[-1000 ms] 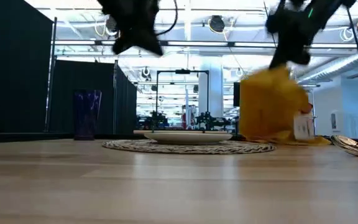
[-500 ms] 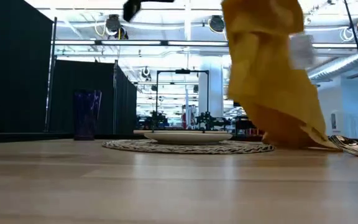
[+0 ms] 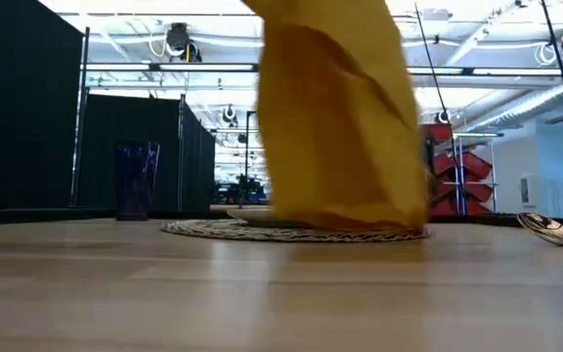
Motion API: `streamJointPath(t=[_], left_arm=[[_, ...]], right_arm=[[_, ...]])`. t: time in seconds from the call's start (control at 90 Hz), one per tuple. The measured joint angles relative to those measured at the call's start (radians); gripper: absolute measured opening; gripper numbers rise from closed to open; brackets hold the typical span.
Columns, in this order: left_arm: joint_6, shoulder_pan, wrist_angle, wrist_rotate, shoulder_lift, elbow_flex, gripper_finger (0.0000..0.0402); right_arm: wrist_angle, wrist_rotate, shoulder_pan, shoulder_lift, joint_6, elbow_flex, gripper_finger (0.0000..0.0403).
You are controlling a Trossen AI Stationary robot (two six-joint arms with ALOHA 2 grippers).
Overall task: Set table place
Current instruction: Fold the yellow table napkin
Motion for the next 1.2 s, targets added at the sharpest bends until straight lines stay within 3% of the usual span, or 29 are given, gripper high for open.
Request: streamJointPath(t=[0.333, 0.578, 0.767, 0.978, 1.2], left_arm=[[-0.042, -0.151, 0.180, -0.303, 0.157, -0.001, 0.0017], [-0.035, -0.244, 0.206, -0.712, 0.219, -0.001, 0.0018], [-0.019, -0.313, 0.194, -0.848, 0.240, 0.001, 0.0040], [0.211, -0.385, 0.197, -1.056, 0.240, 0.016, 0.0069], [0.275, -0.375, 0.197, -1.076, 0.240, 0.010, 0.0076]], right_arm=[[0.007, 0.003, -0.032, 0.007, 0.039, 0.007, 0.0000], [0.151, 0.021, -0.012, 0.007, 0.079, -0.006, 0.0000], [0.174, 0.016, -0.010, 0.007, 0.123, -0.007, 0.0000], [0.251, -0.039, -0.011, 0.024, 0.137, -0.008, 0.0000], [0.256, -0.061, -0.033, 0.039, 0.130, -0.008, 0.0000]])
